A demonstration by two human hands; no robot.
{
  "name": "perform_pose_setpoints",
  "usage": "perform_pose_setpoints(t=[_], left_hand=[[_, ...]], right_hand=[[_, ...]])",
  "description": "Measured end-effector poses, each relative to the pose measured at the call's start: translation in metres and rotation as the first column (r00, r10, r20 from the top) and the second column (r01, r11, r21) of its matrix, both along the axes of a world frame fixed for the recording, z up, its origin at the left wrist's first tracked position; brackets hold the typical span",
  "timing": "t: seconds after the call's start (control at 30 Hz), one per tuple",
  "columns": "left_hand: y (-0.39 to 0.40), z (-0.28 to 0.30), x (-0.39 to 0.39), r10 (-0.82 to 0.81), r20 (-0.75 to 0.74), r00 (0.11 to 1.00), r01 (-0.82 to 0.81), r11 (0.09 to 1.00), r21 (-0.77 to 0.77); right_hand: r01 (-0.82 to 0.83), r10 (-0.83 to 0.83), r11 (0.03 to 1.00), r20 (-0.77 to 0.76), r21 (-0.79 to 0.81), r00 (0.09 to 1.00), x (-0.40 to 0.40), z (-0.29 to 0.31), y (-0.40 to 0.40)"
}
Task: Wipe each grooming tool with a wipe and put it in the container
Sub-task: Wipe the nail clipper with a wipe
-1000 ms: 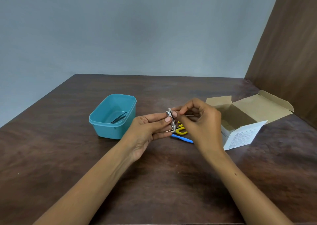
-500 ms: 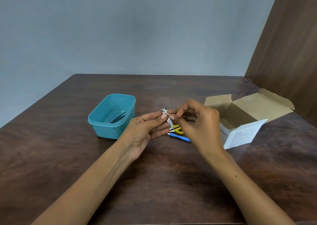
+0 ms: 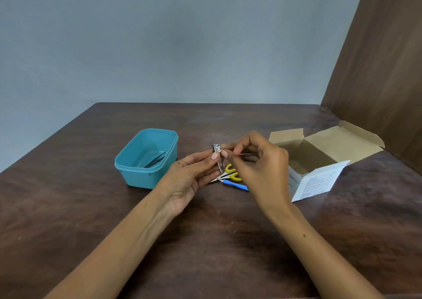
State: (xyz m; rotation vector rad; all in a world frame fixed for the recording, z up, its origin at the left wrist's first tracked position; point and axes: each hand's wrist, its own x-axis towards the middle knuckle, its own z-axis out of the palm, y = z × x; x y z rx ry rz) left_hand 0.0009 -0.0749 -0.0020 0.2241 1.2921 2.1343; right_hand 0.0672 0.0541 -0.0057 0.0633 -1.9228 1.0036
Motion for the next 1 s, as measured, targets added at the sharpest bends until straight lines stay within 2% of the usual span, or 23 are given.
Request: perform_pose_setpoints(t=[0.13,0.33,0.5,0.67,0.8,1.0], left_hand=[[-0.001,-0.001,-0.002,0.039,0.047,0.998,-0.041,0.999,0.034],[-0.002,0.0,0.0,-0.024,0.049,0.999,0.025,1.0,-0.015],[-0.001,-0.002,-0.003,0.033,0.102,0.994,-0.036,0.999,0.03],[0.0,-0.001,0.0,0.032,0.138,0.99,-0.038,0.998,0.044],[0.0,-0.001,0.0,0.041,0.13,0.991,-0.046,0.998,0.035],[-0.002,0.003,0.0,0.071,0.063,0.995,-0.074,0.996,0.044]], right_hand=[[-0.058,0.057,0.997,0.022,0.06,0.998,0.003,-0.004,-0.002],[-0.016,0.017,0.999,-0.02,0.028,1.0,0.001,-0.001,-0.001],[-0.068,0.067,0.991,0.015,0.118,0.998,0.003,-0.001,-0.001],[-0.071,0.067,0.989,0.037,0.133,0.997,0.007,-0.002,0.001],[-0.072,0.067,0.984,0.035,0.165,0.997,0.012,-0.001,0.003],[-0.161,0.148,0.969,0.082,0.188,0.986,0.02,0.002,0.002]])
